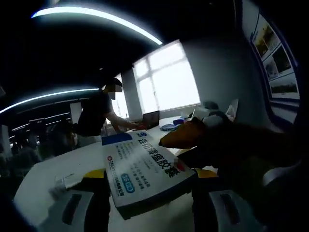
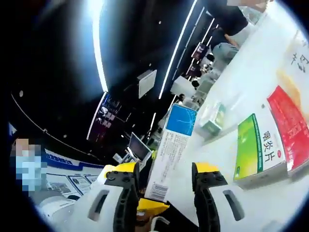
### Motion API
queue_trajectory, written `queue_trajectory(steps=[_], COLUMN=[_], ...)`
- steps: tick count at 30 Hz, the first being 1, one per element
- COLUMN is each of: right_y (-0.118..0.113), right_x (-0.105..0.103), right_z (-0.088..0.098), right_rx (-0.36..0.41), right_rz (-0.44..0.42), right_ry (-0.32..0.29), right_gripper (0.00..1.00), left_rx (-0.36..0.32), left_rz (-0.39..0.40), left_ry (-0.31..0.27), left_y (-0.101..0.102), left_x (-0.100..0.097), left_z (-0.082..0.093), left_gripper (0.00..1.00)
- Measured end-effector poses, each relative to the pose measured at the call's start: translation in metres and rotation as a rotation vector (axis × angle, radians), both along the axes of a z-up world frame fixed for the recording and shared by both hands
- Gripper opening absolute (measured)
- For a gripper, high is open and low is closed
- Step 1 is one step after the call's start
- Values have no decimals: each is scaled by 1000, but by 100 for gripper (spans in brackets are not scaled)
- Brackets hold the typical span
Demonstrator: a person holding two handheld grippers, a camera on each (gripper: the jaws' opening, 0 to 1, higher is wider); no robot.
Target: Arrange the small medicine boxes into an aligned row inside the storage area until every box is upright, visible, and separated from the surrounding clutter.
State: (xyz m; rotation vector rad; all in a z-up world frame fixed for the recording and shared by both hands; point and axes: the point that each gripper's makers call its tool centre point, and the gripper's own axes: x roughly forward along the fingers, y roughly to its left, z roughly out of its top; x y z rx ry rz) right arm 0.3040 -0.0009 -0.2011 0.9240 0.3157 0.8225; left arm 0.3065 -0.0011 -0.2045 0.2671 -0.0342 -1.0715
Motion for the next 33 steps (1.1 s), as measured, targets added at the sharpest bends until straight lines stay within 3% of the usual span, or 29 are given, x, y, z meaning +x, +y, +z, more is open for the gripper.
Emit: queue_trajectory(steps=[3,13,21,27,33], right_y=[3,-5,-5,-6,-15], right_x=[-4,-6,-8,-9,-6], right_z=[-2,-5,-2,-5,-6], right_rx=[1,5,32,23,62], right_rz=[7,30,34,29,28], right_ry=[14,80,74,76,89], right_gripper=[25,21,20,19,19], left_rx=[8,27,33,48,33], left_rz=[-4,-32,-44,-62,-112], left_ry=[-9,-18,-53,-37,-46], left_y=[-2,-7,-9,-10,-12], left_x=[-2,-4,-5,-6,-12], left_z=[-3,-8,-7,-12,-12], left_gripper=[67,69,70,70,74])
